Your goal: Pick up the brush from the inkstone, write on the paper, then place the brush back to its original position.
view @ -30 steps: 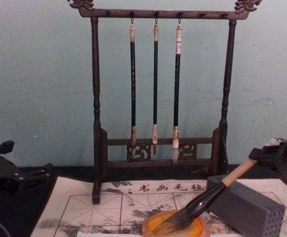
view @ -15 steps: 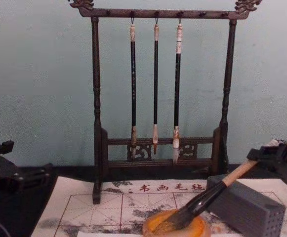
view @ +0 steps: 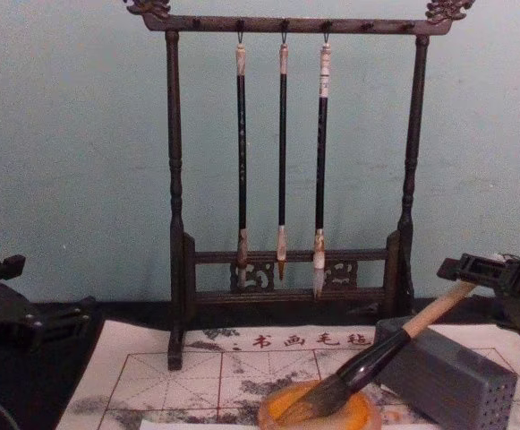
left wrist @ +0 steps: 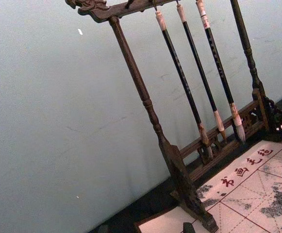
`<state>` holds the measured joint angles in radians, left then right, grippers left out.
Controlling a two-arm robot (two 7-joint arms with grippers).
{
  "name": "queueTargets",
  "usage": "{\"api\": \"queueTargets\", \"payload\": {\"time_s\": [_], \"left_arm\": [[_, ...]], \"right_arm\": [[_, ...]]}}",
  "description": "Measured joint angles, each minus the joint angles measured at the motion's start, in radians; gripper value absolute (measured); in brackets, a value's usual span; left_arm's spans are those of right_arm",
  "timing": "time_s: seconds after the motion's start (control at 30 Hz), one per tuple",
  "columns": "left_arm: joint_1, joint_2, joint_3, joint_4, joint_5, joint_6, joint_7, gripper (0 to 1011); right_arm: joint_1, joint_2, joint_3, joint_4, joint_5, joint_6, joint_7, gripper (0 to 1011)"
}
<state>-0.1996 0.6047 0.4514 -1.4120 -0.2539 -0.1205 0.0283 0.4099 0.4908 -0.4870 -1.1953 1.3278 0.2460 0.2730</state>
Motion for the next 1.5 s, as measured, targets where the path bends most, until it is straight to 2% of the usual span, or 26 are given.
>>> {"api": "queueTargets", "payload": {"time_s": [0.07,0.13,0.2,0.23,0.33,0.77,1.1,1.23,1.33,1.5], "left_arm": [[0.000,0.000,0.000,0.000,0.000,0.000,0.000,1001],[0.000,0.000,0.000,0.000,0.000,0.000,0.000,1001],[0.000,0.000,0.000,0.000,0.000,0.000,0.000,1001],[0.000,0.000,0.000,0.000,0.000,0.000,0.000,1001],[0.000,0.000,0.000,0.000,0.000,0.000,0.000,1001],[0.000,0.000,0.000,0.000,0.000,0.000,0.000,1001],[0.000,0.000,0.000,0.000,0.000,0.000,0.000,1001],[0.000,0.000,0.000,0.000,0.000,0.000,0.000,1001],[0.000,0.000,0.000,0.000,0.000,0.000,0.000,1001],[0.000,0.000,0.000,0.000,0.000,0.000,0.000,1001]], "right_arm": [[0.000,0.000,0.000,0.000,0.000,0.000,0.000,748],[0.000,0.000,0.000,0.000,0.000,0.000,0.000,848],[0.000,0.000,0.000,0.000,0.000,0.000,0.000,865],[0.000,0.000,0.000,0.000,0.000,0.000,0.000,917],[0.000,0.000,0.000,0.000,0.000,-0.001,0.000,992],[0.000,0.001,0.000,-0.001,0.000,-0.001,0.002,1003],[-0.027,0.038,0.002,-0.043,-0.010,-0.014,0.012,1002],[-0.054,0.063,0.003,-0.076,-0.053,-0.061,0.015,1002],[-0.084,0.083,0.003,-0.104,-0.131,-0.139,0.023,1003],[-0.110,0.105,-0.004,-0.123,-0.230,-0.224,0.031,1002]]}}
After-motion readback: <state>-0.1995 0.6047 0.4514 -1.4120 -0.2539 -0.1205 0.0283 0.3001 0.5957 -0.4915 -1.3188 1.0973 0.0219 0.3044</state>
